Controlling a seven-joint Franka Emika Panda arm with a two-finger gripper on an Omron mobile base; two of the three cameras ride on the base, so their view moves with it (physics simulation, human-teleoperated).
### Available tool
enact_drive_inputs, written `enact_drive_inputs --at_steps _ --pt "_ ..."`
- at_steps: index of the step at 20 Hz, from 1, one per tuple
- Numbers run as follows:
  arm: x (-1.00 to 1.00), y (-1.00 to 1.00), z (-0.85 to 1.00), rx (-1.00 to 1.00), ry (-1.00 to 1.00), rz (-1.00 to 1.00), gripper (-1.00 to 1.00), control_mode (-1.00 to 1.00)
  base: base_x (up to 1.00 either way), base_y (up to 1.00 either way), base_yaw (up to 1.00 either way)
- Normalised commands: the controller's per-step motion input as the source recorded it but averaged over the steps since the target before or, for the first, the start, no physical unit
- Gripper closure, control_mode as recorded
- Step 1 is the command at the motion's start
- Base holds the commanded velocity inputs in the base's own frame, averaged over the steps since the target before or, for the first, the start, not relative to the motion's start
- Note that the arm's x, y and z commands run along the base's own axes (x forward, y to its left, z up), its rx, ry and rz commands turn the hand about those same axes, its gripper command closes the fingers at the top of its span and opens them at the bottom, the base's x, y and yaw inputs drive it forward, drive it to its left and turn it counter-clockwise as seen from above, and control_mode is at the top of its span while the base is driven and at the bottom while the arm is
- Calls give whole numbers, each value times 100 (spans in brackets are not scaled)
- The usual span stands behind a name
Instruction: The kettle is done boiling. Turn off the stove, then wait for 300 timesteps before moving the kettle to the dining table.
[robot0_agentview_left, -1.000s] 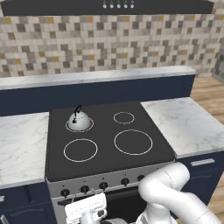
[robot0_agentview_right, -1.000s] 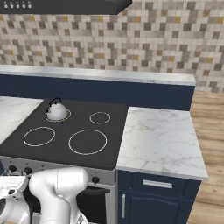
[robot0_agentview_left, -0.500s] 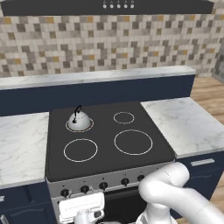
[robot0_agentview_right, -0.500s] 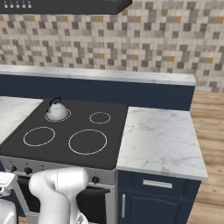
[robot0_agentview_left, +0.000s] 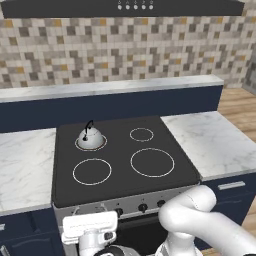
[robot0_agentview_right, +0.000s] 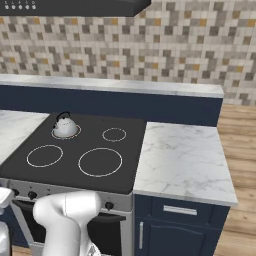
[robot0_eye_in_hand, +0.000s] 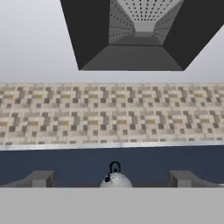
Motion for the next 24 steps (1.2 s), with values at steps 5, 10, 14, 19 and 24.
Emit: enact_drive_inputs --at_steps 5,10,14,19,24 --pt "5 0 52 13 6 -2 -100 -100 0 0 0" --pt "19 0 51 13 12 -4 -100 -100 0 0 0" --pt "37 0 37 11 21 -3 -100 -100 0 0 0" --pt "44 0 25 7 25 -3 -100 -100 0 0 0" --pt "40 0 25 4 26 -1 -100 -100 0 0 0"
